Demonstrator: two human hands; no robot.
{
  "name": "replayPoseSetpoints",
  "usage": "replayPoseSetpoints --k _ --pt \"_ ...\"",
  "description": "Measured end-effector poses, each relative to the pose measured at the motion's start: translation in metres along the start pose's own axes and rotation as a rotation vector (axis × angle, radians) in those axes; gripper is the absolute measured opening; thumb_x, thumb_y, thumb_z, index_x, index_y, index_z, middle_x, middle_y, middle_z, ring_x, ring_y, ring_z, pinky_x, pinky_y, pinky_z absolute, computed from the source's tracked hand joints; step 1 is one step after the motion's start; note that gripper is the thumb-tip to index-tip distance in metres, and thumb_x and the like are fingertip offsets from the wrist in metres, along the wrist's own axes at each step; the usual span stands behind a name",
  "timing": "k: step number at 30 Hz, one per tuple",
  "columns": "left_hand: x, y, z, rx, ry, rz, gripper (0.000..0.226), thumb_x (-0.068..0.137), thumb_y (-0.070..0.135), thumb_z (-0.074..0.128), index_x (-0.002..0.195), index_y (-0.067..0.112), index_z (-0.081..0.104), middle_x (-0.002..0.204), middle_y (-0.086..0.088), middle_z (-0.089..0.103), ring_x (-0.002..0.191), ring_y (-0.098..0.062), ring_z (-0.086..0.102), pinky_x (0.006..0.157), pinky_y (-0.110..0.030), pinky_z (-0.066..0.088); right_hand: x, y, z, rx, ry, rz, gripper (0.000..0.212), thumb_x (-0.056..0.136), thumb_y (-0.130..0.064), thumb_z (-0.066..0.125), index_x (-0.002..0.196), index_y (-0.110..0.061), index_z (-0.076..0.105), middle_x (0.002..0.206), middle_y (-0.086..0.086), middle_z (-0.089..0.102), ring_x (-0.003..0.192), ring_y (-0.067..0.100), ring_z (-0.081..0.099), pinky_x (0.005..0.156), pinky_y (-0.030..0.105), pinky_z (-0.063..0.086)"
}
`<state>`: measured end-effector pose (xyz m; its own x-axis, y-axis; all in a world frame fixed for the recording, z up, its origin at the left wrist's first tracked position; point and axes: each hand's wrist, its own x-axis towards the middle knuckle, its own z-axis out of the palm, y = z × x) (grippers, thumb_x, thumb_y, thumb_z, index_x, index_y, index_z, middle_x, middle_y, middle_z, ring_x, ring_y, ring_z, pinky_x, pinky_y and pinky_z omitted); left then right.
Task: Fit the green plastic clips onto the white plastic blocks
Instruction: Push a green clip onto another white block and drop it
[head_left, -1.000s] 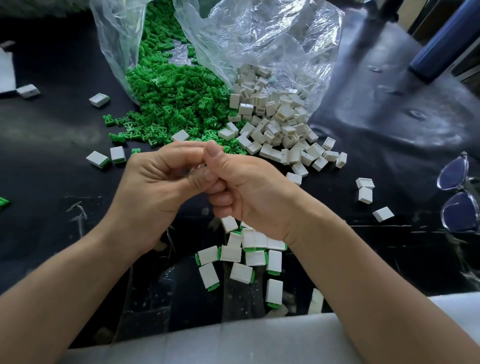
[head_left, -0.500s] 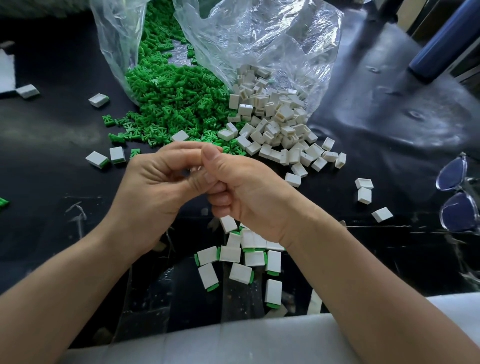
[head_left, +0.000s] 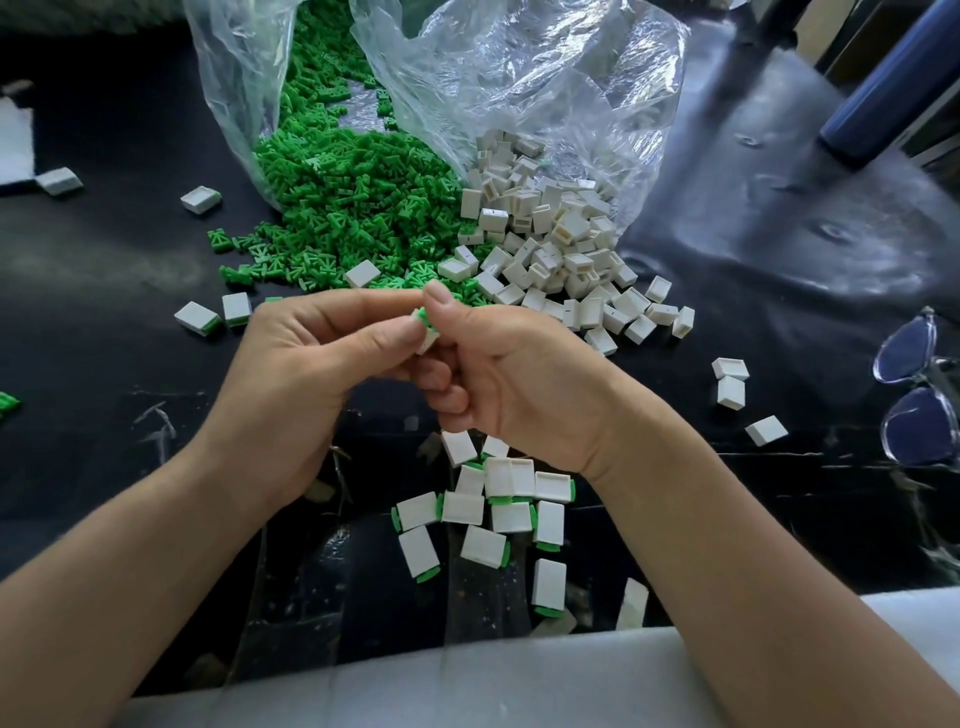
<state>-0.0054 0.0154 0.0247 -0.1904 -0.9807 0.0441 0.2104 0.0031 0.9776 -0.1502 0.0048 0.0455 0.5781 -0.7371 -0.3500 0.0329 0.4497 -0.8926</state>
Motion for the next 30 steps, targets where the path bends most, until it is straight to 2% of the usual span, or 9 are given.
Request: replayPoseSetpoints --k 2,4,6,13,18,22,23,26,30 --pt "0.000 0.001 0.000 -0.005 0.002 -0.009 0.019 0.071 0.012 0.061 0.083 0.012 0.076 0.064 -0.008 0.069 0.056 -0.020 0.065 0.056 -0.028 0.054 0.000 0.000 0.000 -0.024 0.012 -0.001 0.048 0.098 -0.033 0.032 0.117 0.008 0.048 0.063 -0.001 0.034 0.054 0.008 0.029 0.053 0.021 0.023" --pt "0.000 0.002 0.000 -0.003 -0.003 -0.013 0.021 0.071 0.010 0.059 0.085 0.008 0.074 0.064 -0.010 0.069 0.056 -0.021 0.065 0.057 -0.027 0.054 -0.002 -0.001 0.001 -0.053 0.028 -0.019 0.032 0.098 -0.031 0.034 0.091 -0.005 0.051 0.062 0.000 0.035 0.054 0.008 0.030 0.052 0.021 0.023" --pt "-0.001 0.003 0.001 0.000 -0.010 -0.011 0.022 0.072 0.008 0.057 0.086 0.006 0.073 0.063 -0.012 0.068 0.055 -0.022 0.065 0.056 -0.027 0.054 -0.003 0.000 0.002 -0.097 0.059 -0.032 0.029 0.097 -0.030 0.037 0.077 -0.012 0.047 0.062 0.000 0.037 0.054 0.009 0.032 0.052 0.021 0.025" --pt "-0.001 0.003 0.004 -0.013 -0.028 -0.012 0.020 0.074 0.006 0.054 0.080 0.003 0.073 0.056 -0.016 0.060 0.049 -0.028 0.058 0.052 -0.031 0.051 0.001 0.003 0.005 -0.164 0.099 -0.043 0.043 0.096 -0.041 0.032 0.073 -0.011 0.052 0.062 0.000 0.046 0.052 0.009 0.040 0.051 0.022 0.031" --pt "-0.003 0.005 0.006 -0.017 0.013 -0.003 0.015 0.070 0.005 0.065 0.080 0.008 0.076 0.065 -0.024 0.061 0.051 -0.025 0.061 0.051 -0.027 0.052 0.004 0.009 0.008 -0.280 0.178 -0.106 0.047 0.098 -0.037 0.030 0.093 0.002 0.055 0.062 -0.003 0.039 0.053 0.009 0.034 0.047 0.016 0.031" --pt "-0.004 0.003 0.009 -0.073 0.055 -0.013 0.019 0.067 0.010 0.060 0.076 0.011 0.077 0.074 -0.025 0.063 0.057 -0.023 0.064 0.052 -0.023 0.053 0.004 0.010 0.012 -0.316 0.245 -0.136 0.036 0.098 -0.035 0.033 0.071 -0.018 0.051 0.057 -0.012 0.040 0.050 0.000 0.038 0.053 0.015 0.030" --pt "-0.004 0.002 0.009 -0.081 0.063 -0.017 0.018 0.068 0.009 0.061 0.077 0.011 0.077 0.074 -0.020 0.067 0.060 -0.021 0.066 0.052 -0.023 0.053 0.005 0.011 0.012 -0.337 0.261 -0.144 0.035 0.098 -0.036 0.033 0.074 -0.020 0.054 0.056 -0.016 0.041 0.049 -0.003 0.039 0.055 0.016 0.029" --pt "-0.003 -0.001 0.008 -0.108 0.088 -0.037 0.019 0.069 0.006 0.062 0.085 0.008 0.074 0.078 -0.009 0.073 0.069 -0.017 0.070 0.055 -0.022 0.054 0.008 0.013 0.012 -0.429 0.308 -0.146 0.040 0.098 -0.039 0.031 0.107 -0.013 0.060 0.064 -0.019 0.037 0.059 -0.006 0.034 0.058 0.017 0.025" --pt "-0.003 -0.003 0.009 -0.131 0.104 -0.041 0.019 0.071 0.003 0.063 0.082 0.012 0.075 0.079 -0.004 0.074 0.072 -0.014 0.070 0.058 -0.020 0.054 0.010 0.014 0.012 -0.508 0.351 -0.132 0.048 0.097 -0.043 0.030 0.122 -0.009 0.055 0.068 -0.019 0.032 0.064 -0.005 0.029 0.059 0.019 0.024"
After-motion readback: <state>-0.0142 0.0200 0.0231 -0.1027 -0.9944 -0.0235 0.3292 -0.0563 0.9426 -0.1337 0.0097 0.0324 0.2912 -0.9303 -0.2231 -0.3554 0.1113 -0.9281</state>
